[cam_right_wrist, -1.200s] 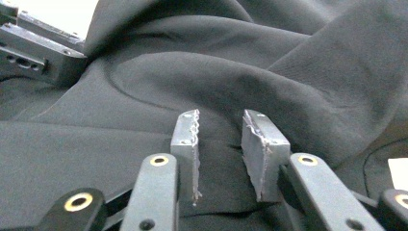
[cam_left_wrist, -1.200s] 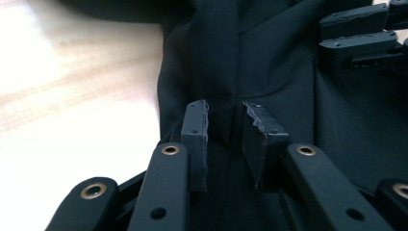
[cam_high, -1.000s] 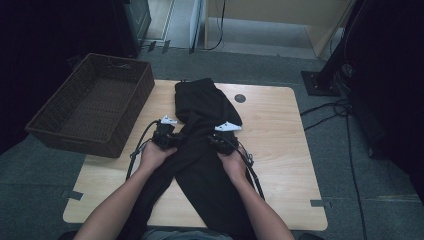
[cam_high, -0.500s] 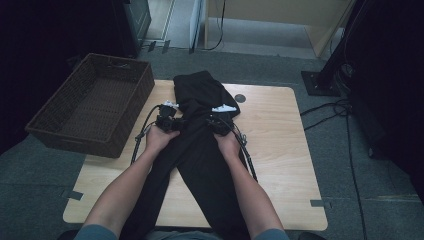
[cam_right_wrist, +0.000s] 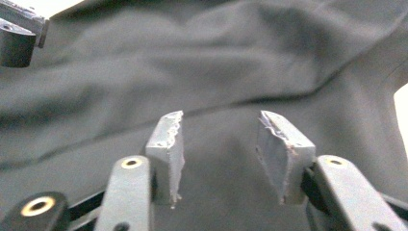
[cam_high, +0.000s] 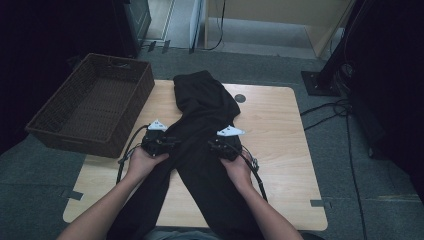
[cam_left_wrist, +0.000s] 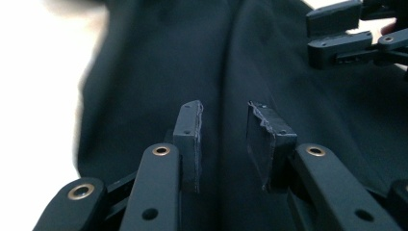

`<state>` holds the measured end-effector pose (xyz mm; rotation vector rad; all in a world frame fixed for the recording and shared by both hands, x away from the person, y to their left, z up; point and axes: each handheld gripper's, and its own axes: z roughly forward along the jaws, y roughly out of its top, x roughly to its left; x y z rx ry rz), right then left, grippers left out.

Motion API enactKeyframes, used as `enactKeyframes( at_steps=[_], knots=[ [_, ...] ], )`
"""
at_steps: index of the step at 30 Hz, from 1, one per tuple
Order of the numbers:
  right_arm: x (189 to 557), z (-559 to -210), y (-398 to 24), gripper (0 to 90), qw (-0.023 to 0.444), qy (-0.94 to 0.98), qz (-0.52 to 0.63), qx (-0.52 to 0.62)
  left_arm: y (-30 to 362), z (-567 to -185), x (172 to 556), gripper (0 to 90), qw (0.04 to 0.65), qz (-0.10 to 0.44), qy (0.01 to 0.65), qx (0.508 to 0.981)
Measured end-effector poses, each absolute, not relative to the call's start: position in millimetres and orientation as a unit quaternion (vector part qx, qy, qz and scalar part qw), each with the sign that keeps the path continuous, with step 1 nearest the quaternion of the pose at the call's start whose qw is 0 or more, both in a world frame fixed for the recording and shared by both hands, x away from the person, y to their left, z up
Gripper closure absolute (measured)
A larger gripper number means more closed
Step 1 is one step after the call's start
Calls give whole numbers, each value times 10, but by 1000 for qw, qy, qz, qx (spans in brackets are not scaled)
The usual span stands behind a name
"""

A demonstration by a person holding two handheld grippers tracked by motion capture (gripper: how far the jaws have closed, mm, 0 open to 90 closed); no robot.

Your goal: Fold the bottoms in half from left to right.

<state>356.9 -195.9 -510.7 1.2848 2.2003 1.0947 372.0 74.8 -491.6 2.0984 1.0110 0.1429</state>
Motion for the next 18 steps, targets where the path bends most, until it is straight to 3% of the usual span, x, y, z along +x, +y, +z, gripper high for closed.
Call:
enactKeyframes(
  at_steps=[8,18],
  knots=[
    [3563,-5211,-1833,534,194,785,376,453,655,-5086,3772,642,378,71,412,826],
    [4083,-5209,-1752,601,204,770,373,477,523,-5112,4175,687,381,99,441,807]
  ],
)
